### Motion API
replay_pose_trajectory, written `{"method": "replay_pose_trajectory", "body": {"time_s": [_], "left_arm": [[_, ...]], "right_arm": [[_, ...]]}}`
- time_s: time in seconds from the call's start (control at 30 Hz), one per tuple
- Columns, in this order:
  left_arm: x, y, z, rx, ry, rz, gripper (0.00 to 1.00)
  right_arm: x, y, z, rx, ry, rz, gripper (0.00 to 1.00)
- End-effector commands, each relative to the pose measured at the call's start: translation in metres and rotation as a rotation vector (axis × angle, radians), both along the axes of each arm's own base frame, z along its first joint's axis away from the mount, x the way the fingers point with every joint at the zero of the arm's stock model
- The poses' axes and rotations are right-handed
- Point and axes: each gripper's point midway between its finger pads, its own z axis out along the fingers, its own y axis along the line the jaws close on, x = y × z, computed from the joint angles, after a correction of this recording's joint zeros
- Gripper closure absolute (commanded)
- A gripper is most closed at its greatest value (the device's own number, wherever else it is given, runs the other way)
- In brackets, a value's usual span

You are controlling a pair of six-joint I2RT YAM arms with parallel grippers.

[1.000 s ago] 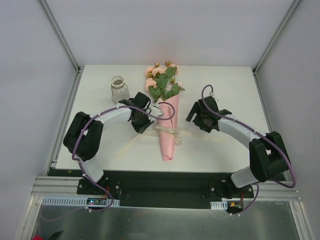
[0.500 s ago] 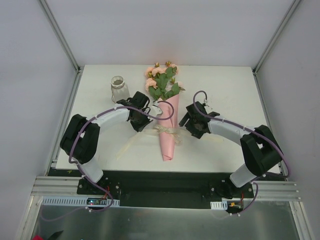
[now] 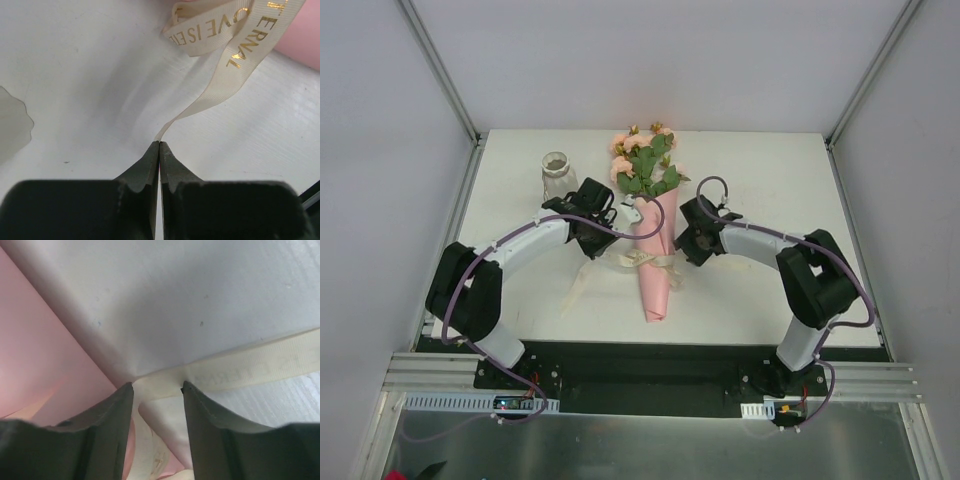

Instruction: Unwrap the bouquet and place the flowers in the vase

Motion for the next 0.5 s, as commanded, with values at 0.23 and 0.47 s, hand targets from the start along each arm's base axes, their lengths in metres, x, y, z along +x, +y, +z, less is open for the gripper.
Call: {"method": "replay_pose_trajectory", "body": {"time_s": [0.23,0.47], "left_arm": [[0.000,0.008,0.018,0.026,-0.053,0.006,1.00],[0.003,0.023,0.023,0.046,-0.078,0.041,1.00]], "right_arm": [[-0.036,-0.046,-0.018,-0.131,0.100,-0.072,0.99],[-0.036,-0.111,-0.002,-0.221,0.059,-0.162,0.99]]}}
